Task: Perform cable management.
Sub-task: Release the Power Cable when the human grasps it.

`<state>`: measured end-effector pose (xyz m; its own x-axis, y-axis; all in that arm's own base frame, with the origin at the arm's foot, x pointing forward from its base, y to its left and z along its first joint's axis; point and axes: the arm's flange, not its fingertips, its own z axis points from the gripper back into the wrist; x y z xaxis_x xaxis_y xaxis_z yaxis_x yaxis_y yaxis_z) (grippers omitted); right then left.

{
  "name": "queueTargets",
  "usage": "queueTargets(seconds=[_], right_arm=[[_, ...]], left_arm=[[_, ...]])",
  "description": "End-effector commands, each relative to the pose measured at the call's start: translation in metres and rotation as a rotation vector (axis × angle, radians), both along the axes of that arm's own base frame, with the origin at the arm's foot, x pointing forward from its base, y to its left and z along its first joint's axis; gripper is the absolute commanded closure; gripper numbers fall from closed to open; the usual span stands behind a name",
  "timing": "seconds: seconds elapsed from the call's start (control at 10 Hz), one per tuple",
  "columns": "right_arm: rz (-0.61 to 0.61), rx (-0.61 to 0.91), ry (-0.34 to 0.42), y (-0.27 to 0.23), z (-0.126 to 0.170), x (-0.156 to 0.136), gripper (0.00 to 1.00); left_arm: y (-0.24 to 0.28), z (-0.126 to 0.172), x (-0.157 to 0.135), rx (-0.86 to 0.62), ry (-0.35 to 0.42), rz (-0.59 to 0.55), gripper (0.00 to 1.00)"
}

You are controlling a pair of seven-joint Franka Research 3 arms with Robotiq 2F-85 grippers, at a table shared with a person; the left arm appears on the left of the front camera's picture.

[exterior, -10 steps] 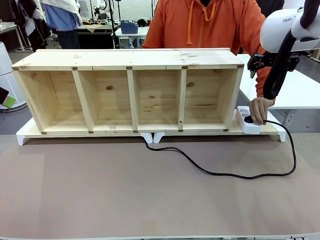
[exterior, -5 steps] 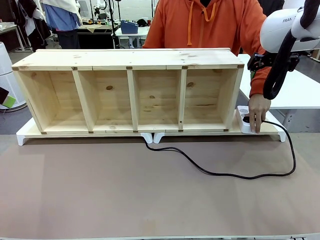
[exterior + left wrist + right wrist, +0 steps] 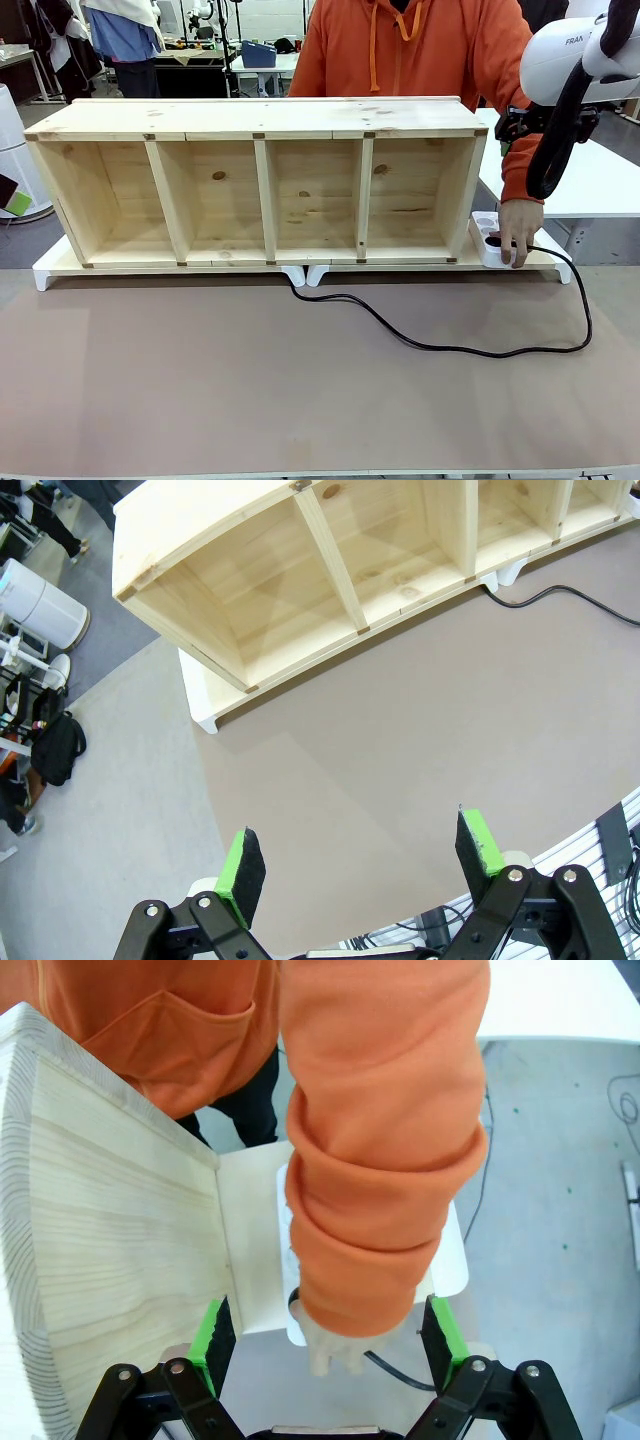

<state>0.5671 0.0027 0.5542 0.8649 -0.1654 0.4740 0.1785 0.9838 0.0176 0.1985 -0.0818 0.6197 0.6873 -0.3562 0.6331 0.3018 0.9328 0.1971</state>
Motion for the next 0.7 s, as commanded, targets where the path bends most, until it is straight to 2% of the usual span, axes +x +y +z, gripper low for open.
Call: queueTargets(seconds=[0.0, 0.6], right_arm=[[-0.004, 0.003, 0.006, 0.0014, -0.0016, 0.0005, 0.04], [-0.004, 0.003, 0.006, 0.0014, -0.0016, 0.0005, 0.04]], left_arm=[[-0.001, 0.0007, 0.0014, -0.008, -0.006, -0.01, 0.0], [-0.001, 0.0007, 0.0014, -0.008, -0.006, -0.01, 0.0]])
